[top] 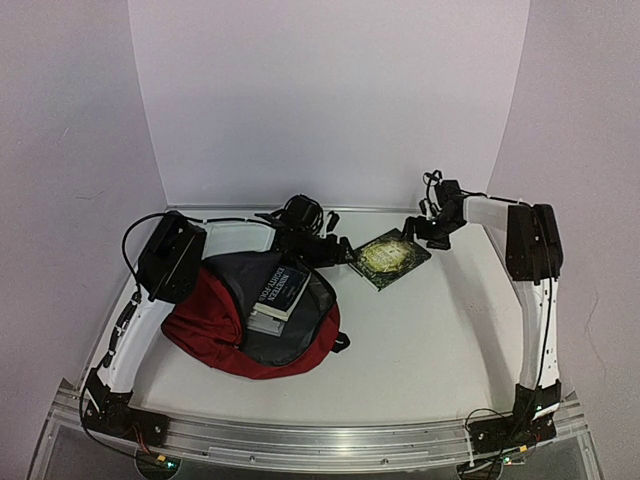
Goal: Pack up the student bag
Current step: Adjust the book at the center of the board, then pick up the book from the center of the board.
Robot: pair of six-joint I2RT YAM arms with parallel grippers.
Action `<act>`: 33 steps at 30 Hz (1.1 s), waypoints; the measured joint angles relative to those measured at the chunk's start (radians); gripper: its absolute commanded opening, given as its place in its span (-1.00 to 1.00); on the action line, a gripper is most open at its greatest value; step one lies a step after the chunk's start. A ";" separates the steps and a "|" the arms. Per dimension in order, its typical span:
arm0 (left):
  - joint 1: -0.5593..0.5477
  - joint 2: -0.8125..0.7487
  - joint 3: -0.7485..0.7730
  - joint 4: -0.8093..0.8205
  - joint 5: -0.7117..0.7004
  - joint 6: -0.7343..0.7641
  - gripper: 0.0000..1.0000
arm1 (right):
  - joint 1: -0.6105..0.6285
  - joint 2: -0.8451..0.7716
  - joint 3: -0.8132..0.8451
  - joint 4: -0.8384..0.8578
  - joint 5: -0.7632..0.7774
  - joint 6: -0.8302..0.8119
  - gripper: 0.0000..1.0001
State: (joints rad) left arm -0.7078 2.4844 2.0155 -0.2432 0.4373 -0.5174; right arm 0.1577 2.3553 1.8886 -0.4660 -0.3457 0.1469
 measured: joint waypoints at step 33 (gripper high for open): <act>0.021 0.108 0.129 -0.066 0.064 -0.216 -0.06 | -0.011 -0.263 -0.535 0.082 -0.359 0.135 0.07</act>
State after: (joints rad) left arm -0.6871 2.5924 2.1450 -0.3096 0.5009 -0.7335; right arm 0.1467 2.0927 1.3534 -0.3843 -0.7050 0.2818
